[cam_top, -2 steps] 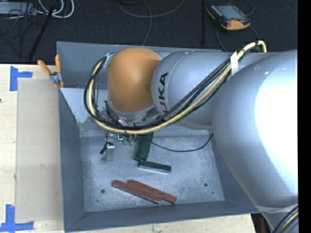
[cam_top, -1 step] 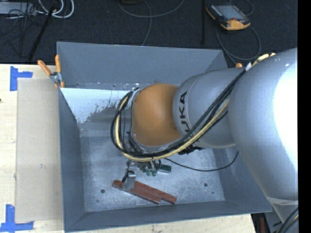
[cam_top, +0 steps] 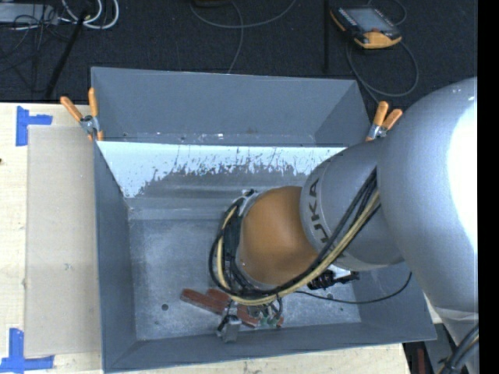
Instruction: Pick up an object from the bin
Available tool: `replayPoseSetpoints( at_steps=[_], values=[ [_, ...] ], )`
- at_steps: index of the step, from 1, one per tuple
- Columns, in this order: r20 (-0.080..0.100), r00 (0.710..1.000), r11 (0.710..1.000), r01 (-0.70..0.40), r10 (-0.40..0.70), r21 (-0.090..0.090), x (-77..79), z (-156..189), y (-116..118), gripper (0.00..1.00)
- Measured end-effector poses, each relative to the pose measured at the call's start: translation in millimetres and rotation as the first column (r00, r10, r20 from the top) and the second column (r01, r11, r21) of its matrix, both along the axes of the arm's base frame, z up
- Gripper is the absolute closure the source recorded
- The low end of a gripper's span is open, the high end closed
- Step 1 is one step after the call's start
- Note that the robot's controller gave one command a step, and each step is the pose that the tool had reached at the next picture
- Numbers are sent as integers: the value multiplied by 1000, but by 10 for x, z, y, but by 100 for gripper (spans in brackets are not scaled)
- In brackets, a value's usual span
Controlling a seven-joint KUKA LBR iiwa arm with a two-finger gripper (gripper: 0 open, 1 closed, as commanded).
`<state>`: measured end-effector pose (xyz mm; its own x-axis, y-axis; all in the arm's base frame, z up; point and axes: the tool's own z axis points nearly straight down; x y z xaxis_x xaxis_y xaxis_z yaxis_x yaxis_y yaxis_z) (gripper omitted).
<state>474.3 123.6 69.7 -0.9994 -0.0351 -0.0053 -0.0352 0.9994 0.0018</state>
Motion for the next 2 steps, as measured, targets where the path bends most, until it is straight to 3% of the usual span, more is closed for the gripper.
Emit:
replayPoseSetpoints(
  at_steps=[1, 2],
  values=[
    [-5, 1000, 1000, 0, 0, -1, -1, 0, 1, 100],
    [2, 999, 999, 36, -36, 0, 149, 1388, -102, 100]
  ],
)
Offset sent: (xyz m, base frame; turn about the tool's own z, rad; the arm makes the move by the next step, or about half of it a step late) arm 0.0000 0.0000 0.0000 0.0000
